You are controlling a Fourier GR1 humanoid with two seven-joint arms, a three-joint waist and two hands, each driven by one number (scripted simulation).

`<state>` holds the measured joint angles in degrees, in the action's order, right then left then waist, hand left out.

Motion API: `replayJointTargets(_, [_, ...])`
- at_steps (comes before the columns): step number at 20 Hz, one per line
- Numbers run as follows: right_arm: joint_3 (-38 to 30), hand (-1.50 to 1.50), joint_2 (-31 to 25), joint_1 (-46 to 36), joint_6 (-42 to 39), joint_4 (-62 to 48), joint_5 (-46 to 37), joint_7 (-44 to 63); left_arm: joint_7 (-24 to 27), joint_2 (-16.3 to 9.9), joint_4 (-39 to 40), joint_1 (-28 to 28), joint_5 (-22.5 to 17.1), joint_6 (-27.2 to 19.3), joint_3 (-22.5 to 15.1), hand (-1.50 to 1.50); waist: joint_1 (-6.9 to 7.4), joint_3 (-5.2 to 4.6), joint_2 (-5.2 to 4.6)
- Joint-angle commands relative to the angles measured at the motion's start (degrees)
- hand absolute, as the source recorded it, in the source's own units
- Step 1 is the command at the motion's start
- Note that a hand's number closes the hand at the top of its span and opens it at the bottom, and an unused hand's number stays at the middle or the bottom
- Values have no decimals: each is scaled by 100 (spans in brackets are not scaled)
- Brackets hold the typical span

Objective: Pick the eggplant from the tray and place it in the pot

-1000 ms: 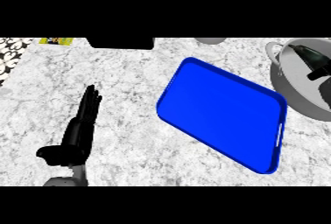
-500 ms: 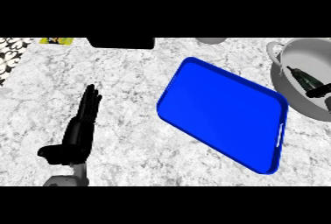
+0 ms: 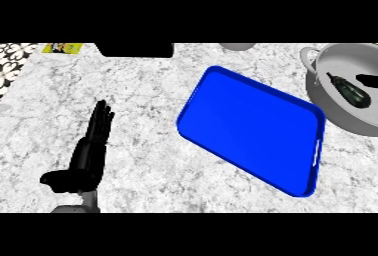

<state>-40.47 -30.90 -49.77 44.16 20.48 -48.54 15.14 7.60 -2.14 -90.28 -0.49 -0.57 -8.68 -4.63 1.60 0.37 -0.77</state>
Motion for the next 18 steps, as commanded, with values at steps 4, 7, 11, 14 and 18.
replayJointTargets(4, [-1110, -150, -185, 558, -63, 685, 1626, -1724, -13, -88, 55, 1, -130, 100, 152, 0, -82, -7, 7])
replayJointTargets(7, [-1283, -150, 68, 831, 228, 623, 2030, -2364, 56, -136, -159, 284, -48, 168, 41, 0, -28, -19, 25])
replayJointTargets(11, [-1293, -150, -109, 990, -26, 693, 2467, -2887, -230, -93, -371, 153, 6, 20, 67, 0, -62, -25, 44])
replayJointTargets(14, [-1435, -150, -188, 1198, -156, 707, 2880, -3367, 64, -61, -9, 125, -55, 94, 157, 0, -77, -27, 42])
replayJointTargets(18, [-1389, -150, -91, 1776, -502, 916, 3247, -3615, -201, 124, -207, -20, 312, -301, -31, 0, -143, -33, 71])
